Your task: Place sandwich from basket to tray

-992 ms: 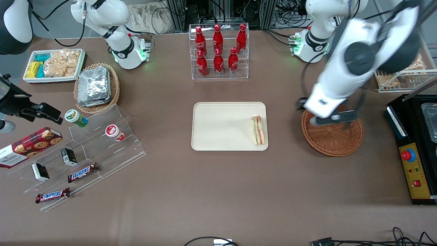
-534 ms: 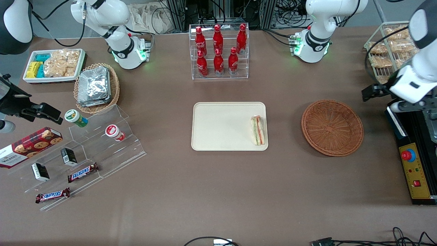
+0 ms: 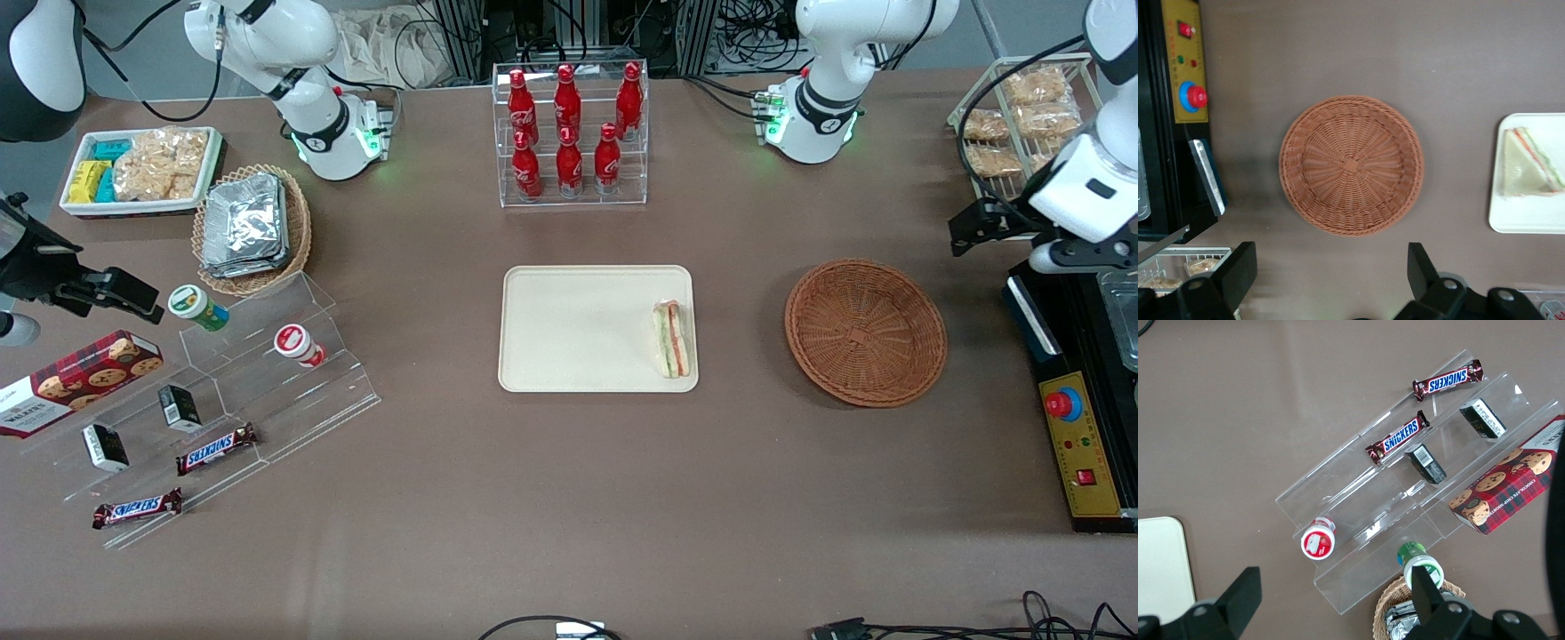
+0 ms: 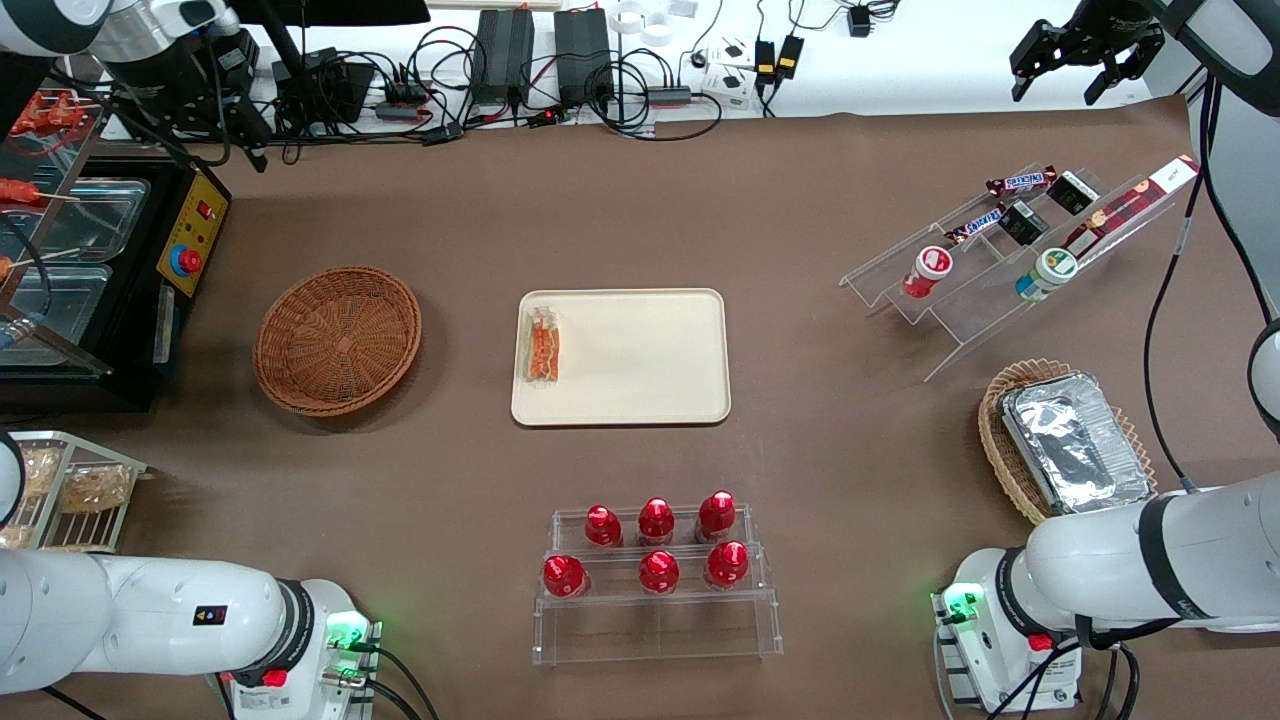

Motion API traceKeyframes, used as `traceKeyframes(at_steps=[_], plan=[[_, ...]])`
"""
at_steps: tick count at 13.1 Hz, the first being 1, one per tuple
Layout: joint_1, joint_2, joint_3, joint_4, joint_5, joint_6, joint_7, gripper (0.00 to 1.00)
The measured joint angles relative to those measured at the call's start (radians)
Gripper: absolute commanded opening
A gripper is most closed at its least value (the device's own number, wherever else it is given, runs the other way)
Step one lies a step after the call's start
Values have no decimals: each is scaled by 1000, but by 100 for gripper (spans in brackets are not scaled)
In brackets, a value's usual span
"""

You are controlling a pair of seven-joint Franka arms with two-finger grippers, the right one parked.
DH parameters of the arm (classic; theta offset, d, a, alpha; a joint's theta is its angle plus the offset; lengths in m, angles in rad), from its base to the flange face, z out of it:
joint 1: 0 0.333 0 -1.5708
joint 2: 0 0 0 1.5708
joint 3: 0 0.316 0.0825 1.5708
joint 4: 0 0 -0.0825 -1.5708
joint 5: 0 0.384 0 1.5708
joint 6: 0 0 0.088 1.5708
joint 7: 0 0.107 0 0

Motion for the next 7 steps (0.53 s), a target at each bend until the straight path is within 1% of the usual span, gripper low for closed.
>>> traceKeyframes(at_steps=[2, 4, 7], plan=[[-25, 10, -15, 18, -1, -19, -120, 100], [-16, 13, -64, 21, -1, -25, -196, 100], [70, 13, -160, 34, -1, -43, -214, 100]])
